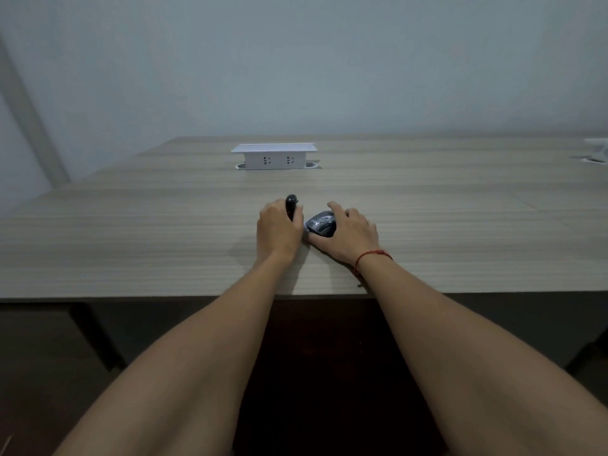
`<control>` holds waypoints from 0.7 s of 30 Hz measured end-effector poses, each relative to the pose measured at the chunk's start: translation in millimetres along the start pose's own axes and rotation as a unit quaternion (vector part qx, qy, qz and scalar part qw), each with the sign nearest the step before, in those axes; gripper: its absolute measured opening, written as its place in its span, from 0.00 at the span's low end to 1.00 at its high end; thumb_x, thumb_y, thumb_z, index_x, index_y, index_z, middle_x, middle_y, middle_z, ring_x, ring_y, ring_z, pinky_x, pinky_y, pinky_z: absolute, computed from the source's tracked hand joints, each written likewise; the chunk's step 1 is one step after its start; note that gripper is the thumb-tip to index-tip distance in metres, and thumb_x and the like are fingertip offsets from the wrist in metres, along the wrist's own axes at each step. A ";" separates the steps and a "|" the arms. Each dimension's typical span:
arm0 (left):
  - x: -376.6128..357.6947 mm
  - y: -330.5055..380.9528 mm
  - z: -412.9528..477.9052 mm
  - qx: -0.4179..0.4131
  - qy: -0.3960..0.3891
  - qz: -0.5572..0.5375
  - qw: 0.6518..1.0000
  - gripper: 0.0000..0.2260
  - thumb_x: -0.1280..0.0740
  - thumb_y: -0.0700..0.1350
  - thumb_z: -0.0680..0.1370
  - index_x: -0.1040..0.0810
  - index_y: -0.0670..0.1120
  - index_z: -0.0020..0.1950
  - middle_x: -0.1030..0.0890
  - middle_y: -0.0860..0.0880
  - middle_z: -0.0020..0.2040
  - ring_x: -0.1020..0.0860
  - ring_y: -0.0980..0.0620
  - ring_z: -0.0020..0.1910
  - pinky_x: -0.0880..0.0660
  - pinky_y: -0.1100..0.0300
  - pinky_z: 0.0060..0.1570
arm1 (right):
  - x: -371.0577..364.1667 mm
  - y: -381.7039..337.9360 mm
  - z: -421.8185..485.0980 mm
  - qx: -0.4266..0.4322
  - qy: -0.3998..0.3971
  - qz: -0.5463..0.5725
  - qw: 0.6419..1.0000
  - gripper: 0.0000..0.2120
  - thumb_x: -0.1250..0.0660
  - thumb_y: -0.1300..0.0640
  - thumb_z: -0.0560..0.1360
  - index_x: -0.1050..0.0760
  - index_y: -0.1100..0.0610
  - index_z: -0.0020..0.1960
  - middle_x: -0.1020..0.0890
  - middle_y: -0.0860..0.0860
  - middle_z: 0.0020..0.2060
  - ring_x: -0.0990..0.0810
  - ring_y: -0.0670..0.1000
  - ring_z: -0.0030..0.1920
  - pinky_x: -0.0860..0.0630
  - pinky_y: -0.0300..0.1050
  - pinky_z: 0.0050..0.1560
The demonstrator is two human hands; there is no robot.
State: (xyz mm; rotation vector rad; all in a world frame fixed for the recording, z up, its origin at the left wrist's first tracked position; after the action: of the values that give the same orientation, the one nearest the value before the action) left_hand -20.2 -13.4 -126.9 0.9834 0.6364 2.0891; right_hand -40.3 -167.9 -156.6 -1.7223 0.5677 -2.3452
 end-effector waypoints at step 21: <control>10.4 19.7 -0.5 -0.026 0.023 -0.092 0.995 0.11 0.35 0.47 0.78 0.21 0.39 0.43 0.20 0.44 0.40 0.23 0.49 0.40 0.26 0.58 0.43 | -5.0 1.6 -1.9 0.008 -0.042 -0.050 0.998 0.35 0.47 0.33 0.76 0.48 0.47 0.78 0.35 0.60 0.70 0.36 0.60 0.70 0.41 0.57 0.71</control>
State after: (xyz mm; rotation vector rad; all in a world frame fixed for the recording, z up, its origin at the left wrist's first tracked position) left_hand -33.2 -17.4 -109.2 0.8169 0.6667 1.9604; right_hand -40.7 -167.1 -162.1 -1.8732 0.4592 -2.3219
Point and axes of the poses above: each hand's wrist, its own z-axis towards the middle knuckle, its own x-axis out of the back of the hand, y = z × x, the point moved 8 cm from there along z, towards the middle knuckle
